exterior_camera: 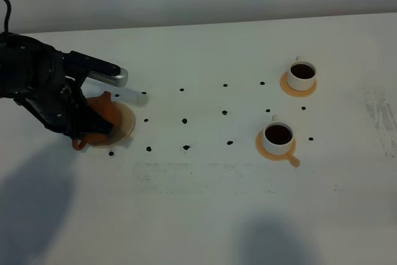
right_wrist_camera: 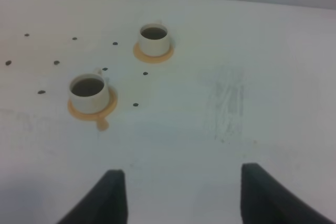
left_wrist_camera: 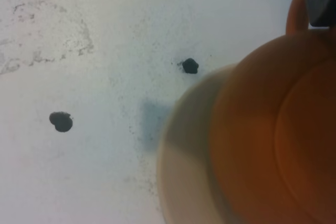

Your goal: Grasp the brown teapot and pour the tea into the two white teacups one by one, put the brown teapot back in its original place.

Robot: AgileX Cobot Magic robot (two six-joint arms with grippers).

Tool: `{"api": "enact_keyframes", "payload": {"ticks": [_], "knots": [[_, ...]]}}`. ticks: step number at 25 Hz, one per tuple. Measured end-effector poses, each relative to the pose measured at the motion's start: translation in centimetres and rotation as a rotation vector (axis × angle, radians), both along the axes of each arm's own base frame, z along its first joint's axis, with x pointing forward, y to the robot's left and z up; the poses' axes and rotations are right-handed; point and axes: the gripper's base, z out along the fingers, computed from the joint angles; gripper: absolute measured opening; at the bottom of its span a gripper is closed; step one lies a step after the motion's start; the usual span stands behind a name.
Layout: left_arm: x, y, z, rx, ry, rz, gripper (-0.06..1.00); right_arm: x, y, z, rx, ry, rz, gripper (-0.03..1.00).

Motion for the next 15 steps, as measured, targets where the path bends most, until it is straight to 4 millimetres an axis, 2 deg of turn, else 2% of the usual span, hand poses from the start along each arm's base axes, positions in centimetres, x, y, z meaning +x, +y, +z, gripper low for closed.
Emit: {"api": "enact_keyframes", "payload": {"ticks": [9,11,15], "knots": [[0.04,-0.02,-0.02,0.000,-0.003,-0.005,0.15,0.00,0.00,0.00,0.000,0.000,0.000,0.47],[0.05,-0.03,-0.05,-0.002,-0.003,-0.004,0.22,0.00,0.00,0.00,0.000,0.000,0.000,0.47],[0.04,-0.03,-0.06,-0.001,-0.001,-0.004,0.44,0.00,0.00,0.00,0.000,0.000,0.000,0.47]]}}
